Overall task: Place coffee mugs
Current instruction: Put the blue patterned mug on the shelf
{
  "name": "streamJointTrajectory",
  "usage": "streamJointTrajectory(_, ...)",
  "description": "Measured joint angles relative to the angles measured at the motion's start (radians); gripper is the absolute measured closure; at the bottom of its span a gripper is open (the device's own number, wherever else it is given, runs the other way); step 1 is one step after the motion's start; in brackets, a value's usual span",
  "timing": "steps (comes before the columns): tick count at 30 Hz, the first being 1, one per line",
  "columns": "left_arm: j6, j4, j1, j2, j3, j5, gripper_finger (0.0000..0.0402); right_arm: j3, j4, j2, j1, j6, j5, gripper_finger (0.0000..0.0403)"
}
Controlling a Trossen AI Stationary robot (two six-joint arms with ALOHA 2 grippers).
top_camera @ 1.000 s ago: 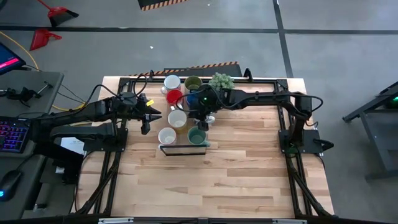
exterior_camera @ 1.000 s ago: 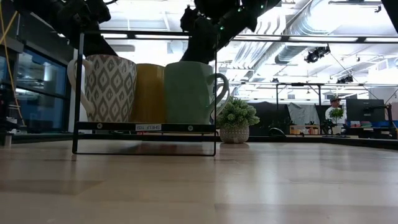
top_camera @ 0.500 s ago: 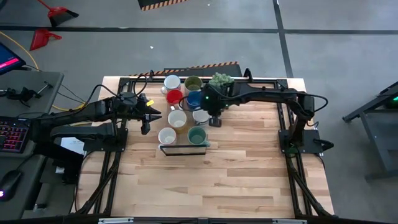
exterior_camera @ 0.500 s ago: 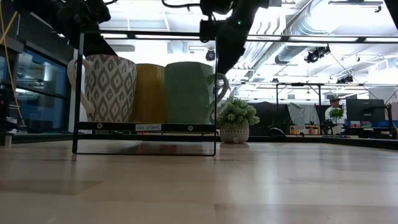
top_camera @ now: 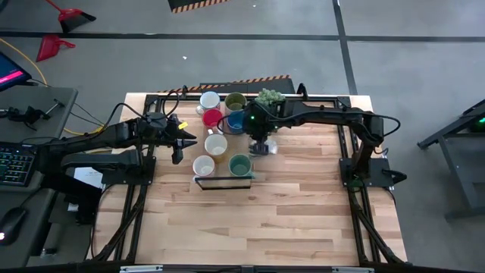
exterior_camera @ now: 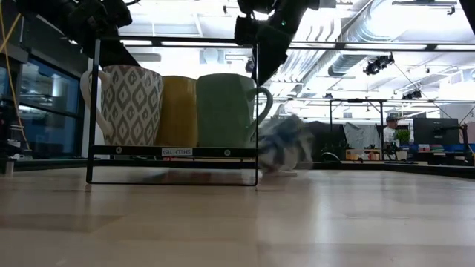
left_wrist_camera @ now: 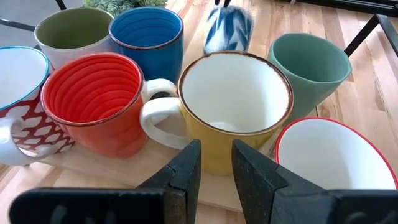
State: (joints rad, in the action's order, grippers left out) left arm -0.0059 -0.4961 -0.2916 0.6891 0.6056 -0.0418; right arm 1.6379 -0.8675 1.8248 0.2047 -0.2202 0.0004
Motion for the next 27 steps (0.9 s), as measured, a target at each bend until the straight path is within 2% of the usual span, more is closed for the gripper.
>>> streamJointTrajectory(18, 0.027, -0.003, 0.0, 0.0, 0.0, 0.003, 0.0323, 0.0, -0.031, 0.002, -0.003, 0.021, 0.018, 0.0384)
streamJointTrajectory(21, 0.027, -0.013, 0.0, 0.0, 0.0, 0.005, 0.0323, 0.0, -0.138, 0.002, -0.003, 0.044, 0.104, 0.0385)
streamJointTrajectory(24, 0.04, -0.036, 0.0, 0.0, 0.0, 0.006, 0.0323, -0.001, -0.307, -0.013, 0.008, 0.137, 0.215, 0.0386)
streamJointTrajectory(27, 0.063, -0.036, 0.0, 0.0, 0.0, 0.012, 0.0323, -0.001, -0.42, -0.065, 0.023, 0.175, 0.243, 0.0392)
